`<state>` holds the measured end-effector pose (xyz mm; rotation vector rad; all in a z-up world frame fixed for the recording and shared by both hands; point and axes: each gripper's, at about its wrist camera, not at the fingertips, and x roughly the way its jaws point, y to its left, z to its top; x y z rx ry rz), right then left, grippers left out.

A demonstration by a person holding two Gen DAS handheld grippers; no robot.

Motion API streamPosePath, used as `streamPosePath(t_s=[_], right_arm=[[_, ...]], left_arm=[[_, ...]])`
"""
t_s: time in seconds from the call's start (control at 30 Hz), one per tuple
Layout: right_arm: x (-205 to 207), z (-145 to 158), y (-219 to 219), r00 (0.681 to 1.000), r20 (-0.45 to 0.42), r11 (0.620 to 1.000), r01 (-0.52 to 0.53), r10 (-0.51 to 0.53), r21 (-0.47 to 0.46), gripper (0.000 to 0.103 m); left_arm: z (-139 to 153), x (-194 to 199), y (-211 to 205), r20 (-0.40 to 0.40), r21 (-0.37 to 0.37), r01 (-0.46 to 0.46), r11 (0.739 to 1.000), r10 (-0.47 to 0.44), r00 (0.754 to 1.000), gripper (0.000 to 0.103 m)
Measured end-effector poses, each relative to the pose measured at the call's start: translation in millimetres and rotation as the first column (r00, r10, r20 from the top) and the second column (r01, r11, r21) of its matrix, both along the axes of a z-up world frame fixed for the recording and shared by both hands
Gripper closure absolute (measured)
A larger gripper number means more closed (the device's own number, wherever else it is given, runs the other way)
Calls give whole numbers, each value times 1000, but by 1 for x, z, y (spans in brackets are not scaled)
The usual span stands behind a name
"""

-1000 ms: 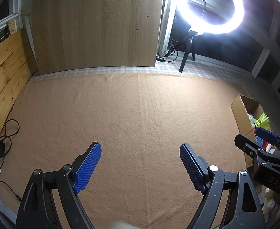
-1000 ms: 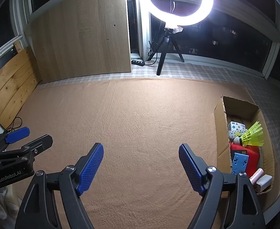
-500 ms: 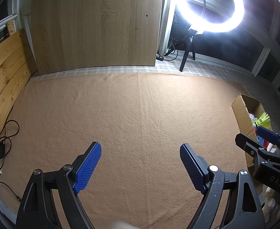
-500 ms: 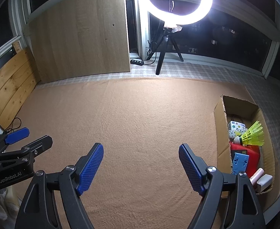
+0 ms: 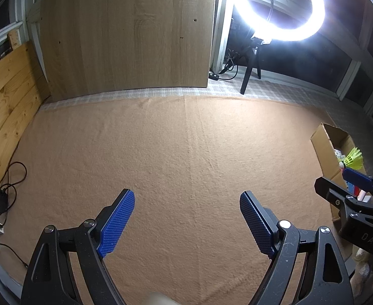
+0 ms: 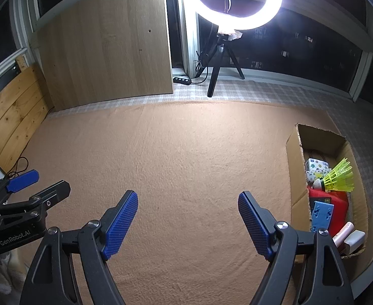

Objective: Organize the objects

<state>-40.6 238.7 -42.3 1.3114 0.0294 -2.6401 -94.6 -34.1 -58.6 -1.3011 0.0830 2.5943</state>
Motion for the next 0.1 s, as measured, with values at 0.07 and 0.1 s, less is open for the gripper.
streamPosePath(t_s=[0.07, 0.1], right_arm=[[-1, -3, 0, 1000, 7, 1000, 0, 0, 0, 25], [-2, -5, -1, 1000, 11, 1000, 0, 0, 1, 25]], left_arm=[[-3, -1, 1, -2, -12, 5, 1000, -5, 1000, 14], [-5, -1, 2, 4, -11, 9, 1000, -9, 1000, 10]])
